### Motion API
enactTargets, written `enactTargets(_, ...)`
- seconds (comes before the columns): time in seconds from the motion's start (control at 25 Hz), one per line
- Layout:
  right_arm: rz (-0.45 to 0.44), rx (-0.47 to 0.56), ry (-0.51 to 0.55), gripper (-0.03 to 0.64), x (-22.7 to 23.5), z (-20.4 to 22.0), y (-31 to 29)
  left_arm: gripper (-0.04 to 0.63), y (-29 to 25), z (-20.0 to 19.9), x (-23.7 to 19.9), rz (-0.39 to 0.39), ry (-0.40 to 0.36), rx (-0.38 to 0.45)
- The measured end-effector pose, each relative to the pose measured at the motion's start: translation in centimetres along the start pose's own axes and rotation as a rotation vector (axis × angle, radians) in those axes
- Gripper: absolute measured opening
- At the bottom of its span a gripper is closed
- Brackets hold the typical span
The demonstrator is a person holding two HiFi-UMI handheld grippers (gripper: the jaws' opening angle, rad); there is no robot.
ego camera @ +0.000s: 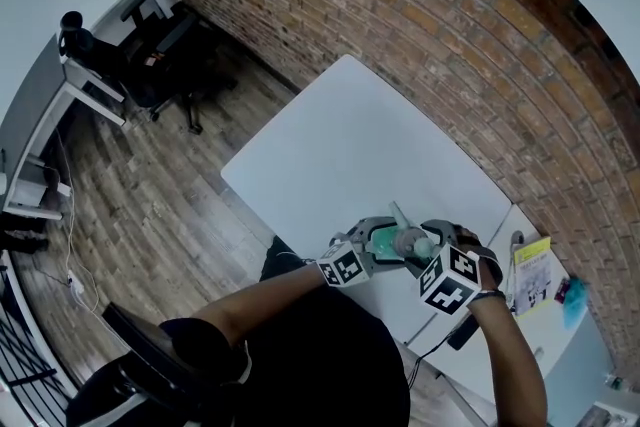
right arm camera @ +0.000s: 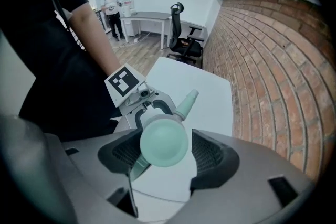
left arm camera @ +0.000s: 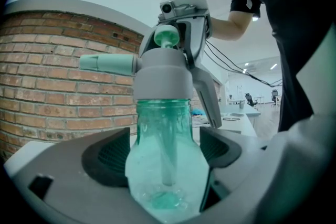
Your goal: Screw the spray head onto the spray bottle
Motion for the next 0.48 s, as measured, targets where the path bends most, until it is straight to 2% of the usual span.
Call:
enactTargets(0.16, -0.029, -0.008, 0.227, 0.275, 0.1, -1.1, 1.4, 0.402, 0.1, -0.1, -0.1, -0.003, -0.001, 0.001)
enactTargets(0.28, -0.088, -0.064, 0.327, 0.276, -0.4, -1.1, 0.8, 0.402, 0.1, -0.1, -0.1, -0.003, 0.001, 0.001)
enactTargets(0.4, -0.135, -0.153, 0.3, 0.275, -0.7, -0.5, -0.6, 0.402, 0.0, 0.0, -0.2, -0.003, 0.005, -0.001)
enactTargets(0.48, -0.134, -0.164, 0.268, 0.275, -0.6, -0.6, -1.2, 0.402, 0.0, 0.0, -0.2, -0.003, 0.007, 0.001)
Point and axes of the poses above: the fingertips, and each gripper's own axes: y backward along the fingers, x to its right, z out of its underside, the point moved 1 cm from there along y, backward along the fingers, and after that the axes turned 8 degrees about -y, right-handed, at the moved point
